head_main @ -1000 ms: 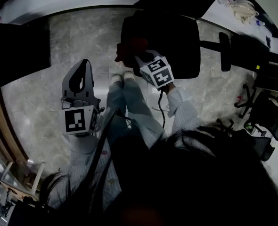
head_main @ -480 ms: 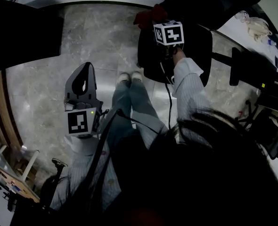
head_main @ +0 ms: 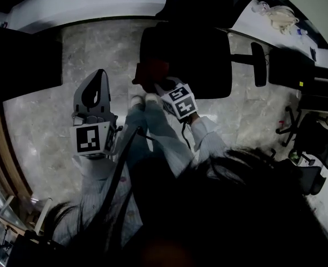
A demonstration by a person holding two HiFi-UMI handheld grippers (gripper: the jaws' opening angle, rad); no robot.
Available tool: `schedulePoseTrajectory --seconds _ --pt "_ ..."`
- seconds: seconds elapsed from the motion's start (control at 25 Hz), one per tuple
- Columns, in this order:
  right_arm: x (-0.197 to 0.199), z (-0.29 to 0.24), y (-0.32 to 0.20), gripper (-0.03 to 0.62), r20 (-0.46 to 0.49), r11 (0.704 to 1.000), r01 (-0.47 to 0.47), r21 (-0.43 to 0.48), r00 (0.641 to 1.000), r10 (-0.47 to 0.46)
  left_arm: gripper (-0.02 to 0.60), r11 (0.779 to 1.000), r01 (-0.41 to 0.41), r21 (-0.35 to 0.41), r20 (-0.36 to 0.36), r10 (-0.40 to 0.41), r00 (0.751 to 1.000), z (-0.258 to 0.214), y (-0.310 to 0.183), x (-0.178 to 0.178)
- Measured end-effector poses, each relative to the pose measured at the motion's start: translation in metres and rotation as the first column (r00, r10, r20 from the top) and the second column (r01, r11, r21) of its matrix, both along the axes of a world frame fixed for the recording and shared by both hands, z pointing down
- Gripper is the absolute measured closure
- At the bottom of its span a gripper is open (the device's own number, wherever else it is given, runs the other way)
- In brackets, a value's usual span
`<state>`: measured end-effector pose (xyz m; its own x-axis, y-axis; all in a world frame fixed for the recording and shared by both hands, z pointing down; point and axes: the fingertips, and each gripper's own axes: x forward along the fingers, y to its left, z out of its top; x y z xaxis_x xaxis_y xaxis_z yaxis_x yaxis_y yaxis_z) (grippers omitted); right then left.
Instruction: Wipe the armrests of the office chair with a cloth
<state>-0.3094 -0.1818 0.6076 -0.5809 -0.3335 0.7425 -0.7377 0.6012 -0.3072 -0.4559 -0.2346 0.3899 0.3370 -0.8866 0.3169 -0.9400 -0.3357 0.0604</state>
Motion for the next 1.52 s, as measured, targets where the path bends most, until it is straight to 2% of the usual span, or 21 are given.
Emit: schedulePoseTrajectory --seconds 0.16,0.24,0.32,0.44,0.56,0.72,0.84,0.92,1.08,1.2,1.52 --pt "0.011 -0.003 0.014 0.560 0.019 0.999 -0.032 0.035 0.999 0.032 0.578 0.997 -0.060 0.047 0.010 0.060 0.998 -0.013 0.013 0.025" --pt "0.018 -0.017 0.004 0.560 0.044 0.994 -0.049 0.094 0.998 0.045 0.578 0.995 -0.068 0.067 0.022 0.067 0.998 -0.022 0.016 0.036" --pt "0.024 -0.052 -0.004 0.560 0.100 0.981 -0.086 0.172 0.993 0.070 0.578 0.992 -0.076 0.101 0.035 0.073 0.997 -0.036 0.021 0.045" --pt "0.033 -0.125 -0.014 0.560 0.174 0.942 -0.150 0.299 0.979 0.101 0.578 0.983 -0.064 0.173 0.038 0.059 0.998 -0.066 0.023 0.050" --pt "0.041 -0.206 -0.020 0.560 0.229 0.886 -0.196 0.420 0.968 0.106 0.578 0.968 -0.049 0.245 0.032 0.043 0.999 -0.106 0.025 0.051" --pt "0.055 -0.315 -0.026 0.560 0.301 0.768 -0.258 0.587 0.950 0.089 0.578 0.954 -0.082 0.289 0.022 0.079 0.997 -0.158 0.026 0.067" --pt "0.065 -0.365 -0.019 0.560 0.319 0.683 -0.286 0.672 0.944 0.082 0.578 0.940 -0.092 0.329 0.003 0.096 0.995 -0.181 0.028 0.084" --pt "0.071 -0.380 -0.013 0.560 0.325 0.653 -0.296 0.697 0.942 0.079 0.577 0.933 -0.101 0.346 -0.001 0.108 0.994 -0.188 0.030 0.095" --pt "0.079 -0.386 -0.005 0.560 0.374 0.650 -0.326 0.687 0.925 0.069 0.577 0.921 -0.135 0.365 0.004 0.144 0.990 -0.187 0.033 0.111" --pt "0.082 -0.386 -0.002 0.560 0.357 0.643 -0.321 0.695 0.931 0.078 0.578 0.925 -0.143 0.352 0.001 0.152 0.988 -0.185 0.034 0.115" --pt "0.085 -0.389 -0.006 0.560 0.374 0.648 -0.329 0.687 0.925 0.072 0.578 0.920 -0.143 0.366 0.007 0.151 0.989 -0.187 0.031 0.116"
